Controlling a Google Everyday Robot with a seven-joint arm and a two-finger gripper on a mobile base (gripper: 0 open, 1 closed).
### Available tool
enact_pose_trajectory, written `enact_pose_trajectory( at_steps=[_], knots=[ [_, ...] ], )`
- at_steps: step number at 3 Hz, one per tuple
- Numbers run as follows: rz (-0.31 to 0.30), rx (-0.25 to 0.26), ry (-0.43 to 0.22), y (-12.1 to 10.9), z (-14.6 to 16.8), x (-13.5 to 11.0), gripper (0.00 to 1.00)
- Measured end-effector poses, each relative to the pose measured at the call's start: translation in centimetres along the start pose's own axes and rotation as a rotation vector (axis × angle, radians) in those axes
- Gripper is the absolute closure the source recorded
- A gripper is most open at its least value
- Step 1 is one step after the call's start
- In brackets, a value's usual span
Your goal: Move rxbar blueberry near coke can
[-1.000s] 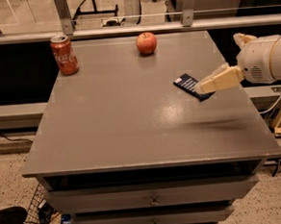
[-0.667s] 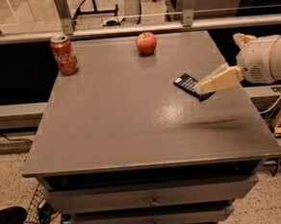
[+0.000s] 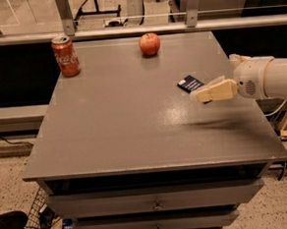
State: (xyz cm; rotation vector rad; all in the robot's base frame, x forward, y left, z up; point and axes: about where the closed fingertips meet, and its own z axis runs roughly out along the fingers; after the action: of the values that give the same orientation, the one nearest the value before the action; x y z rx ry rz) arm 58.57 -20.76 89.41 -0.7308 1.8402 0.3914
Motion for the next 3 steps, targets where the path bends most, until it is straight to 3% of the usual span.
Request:
enact_pose_trajectory(
  at_steps=[1,3],
  knots=[
    [0.041,-0.022,-0.03,0.7,1.4,0.9,0.0],
    [0.036,-0.061,-0.066,0.6,4.1,3.0,0.0]
  ],
)
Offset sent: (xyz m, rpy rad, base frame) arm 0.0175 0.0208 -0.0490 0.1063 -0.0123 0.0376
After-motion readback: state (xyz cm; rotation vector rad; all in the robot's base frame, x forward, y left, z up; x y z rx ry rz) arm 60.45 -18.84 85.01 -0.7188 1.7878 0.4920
